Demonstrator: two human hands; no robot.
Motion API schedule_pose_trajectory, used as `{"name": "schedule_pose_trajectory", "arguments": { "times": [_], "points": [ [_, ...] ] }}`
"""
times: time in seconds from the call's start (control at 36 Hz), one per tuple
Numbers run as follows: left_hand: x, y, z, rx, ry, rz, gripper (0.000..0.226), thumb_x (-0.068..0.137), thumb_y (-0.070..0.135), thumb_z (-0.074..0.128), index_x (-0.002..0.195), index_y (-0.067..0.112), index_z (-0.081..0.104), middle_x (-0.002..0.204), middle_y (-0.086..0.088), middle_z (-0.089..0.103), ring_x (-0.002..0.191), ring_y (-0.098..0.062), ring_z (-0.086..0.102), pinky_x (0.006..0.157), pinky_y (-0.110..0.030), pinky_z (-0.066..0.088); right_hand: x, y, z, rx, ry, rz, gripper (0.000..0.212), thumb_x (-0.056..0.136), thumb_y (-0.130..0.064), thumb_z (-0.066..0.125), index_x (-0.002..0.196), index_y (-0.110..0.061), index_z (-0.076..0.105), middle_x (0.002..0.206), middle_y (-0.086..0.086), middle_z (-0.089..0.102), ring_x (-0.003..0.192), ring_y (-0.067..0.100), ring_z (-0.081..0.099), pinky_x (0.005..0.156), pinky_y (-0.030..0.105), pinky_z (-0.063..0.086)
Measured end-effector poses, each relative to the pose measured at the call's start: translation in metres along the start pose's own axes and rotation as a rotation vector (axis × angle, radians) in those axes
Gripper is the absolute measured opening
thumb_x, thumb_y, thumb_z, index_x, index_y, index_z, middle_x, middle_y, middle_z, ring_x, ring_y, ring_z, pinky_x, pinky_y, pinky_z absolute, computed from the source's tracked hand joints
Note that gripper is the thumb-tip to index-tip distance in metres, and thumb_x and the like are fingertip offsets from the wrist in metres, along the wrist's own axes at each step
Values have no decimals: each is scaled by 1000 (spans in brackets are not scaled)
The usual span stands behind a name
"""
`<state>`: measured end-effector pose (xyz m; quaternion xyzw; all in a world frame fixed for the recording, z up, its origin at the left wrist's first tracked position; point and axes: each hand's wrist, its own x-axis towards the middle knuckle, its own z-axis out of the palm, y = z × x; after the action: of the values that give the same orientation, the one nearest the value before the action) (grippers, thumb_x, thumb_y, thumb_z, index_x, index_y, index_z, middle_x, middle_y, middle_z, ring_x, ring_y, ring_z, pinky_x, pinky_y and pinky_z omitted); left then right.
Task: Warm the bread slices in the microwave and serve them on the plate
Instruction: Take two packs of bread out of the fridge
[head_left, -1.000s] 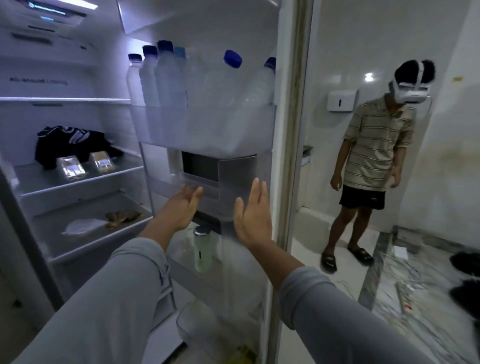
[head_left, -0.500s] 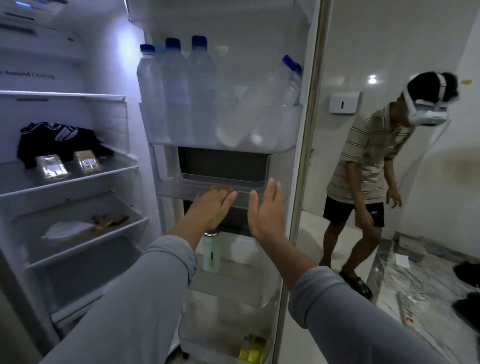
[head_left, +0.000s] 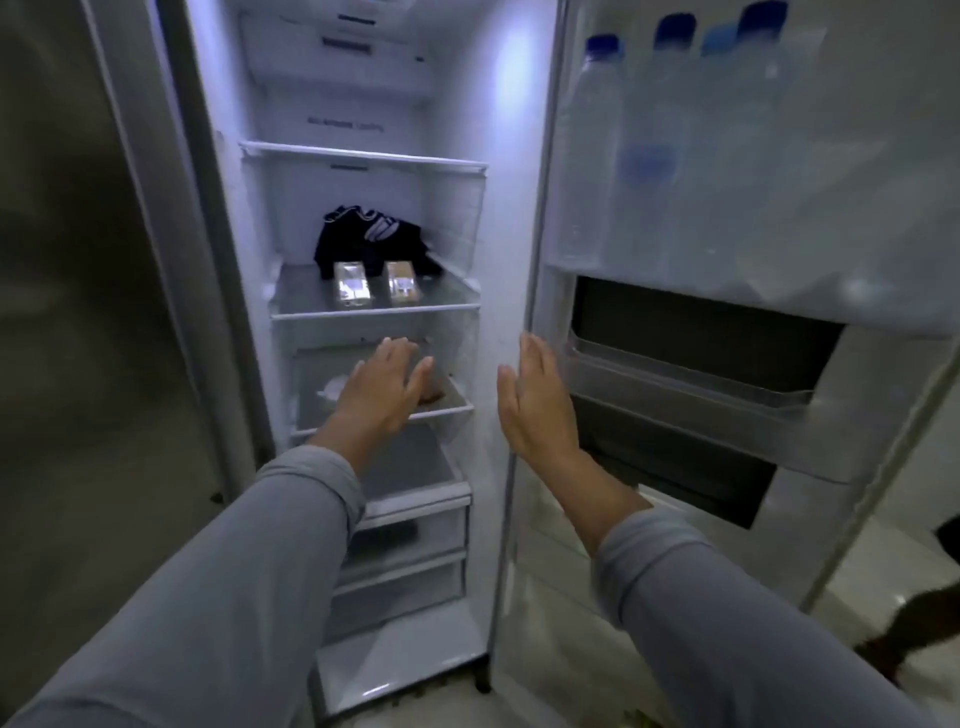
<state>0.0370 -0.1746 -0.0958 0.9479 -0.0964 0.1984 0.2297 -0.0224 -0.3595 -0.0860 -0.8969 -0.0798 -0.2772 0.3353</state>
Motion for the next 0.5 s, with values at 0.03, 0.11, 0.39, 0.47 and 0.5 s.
{"name": "schedule_pose_trajectory", "arguments": {
  "times": [0.03, 0.11, 0.39, 0.47, 0.5],
  "points": [
    [4, -15, -7, 1, 16, -44, 50, 100, 42, 31, 140, 14, 38, 152, -7, 32, 146, -21, 20, 116, -43, 23, 9, -6, 13, 21, -22, -4, 52, 101, -30, 34, 148, -9, 24, 154, 7, 24, 140, 19, 27, 111, 27, 23],
    [20, -58, -22, 13, 53, -145, 53, 100, 44, 29, 140, 12, 38, 151, -8, 33, 144, -23, 25, 115, -44, 25, 39, -22, 51, 76, -93, -15, 53, 101, -31, 33, 148, -8, 24, 155, 7, 23, 141, 20, 26, 113, 30, 23],
    [130, -164, -48, -60, 209, -241, 52, 99, 44, 30, 125, 5, 53, 130, -15, 51, 120, -30, 48, 100, -36, 36, 173, -67, 153, 180, -91, 28, 44, 102, -29, 34, 139, -7, 40, 142, 13, 39, 127, 27, 40, 99, 31, 30],
    [169, -178, -46, -116, 211, -285, 53, 100, 42, 27, 117, 1, 56, 123, -19, 56, 115, -32, 50, 98, -37, 37, 212, -67, 176, 196, -106, 83, 45, 101, -31, 34, 140, -8, 41, 142, 17, 39, 128, 29, 40, 102, 31, 30],
    [184, -181, -45, -143, 226, -301, 54, 100, 42, 27, 112, 0, 58, 119, -21, 58, 111, -34, 52, 95, -38, 39, 226, -67, 183, 208, -102, 106, 44, 101, -32, 34, 137, -9, 44, 140, 18, 41, 127, 30, 41, 102, 31, 30]
  ]
}}
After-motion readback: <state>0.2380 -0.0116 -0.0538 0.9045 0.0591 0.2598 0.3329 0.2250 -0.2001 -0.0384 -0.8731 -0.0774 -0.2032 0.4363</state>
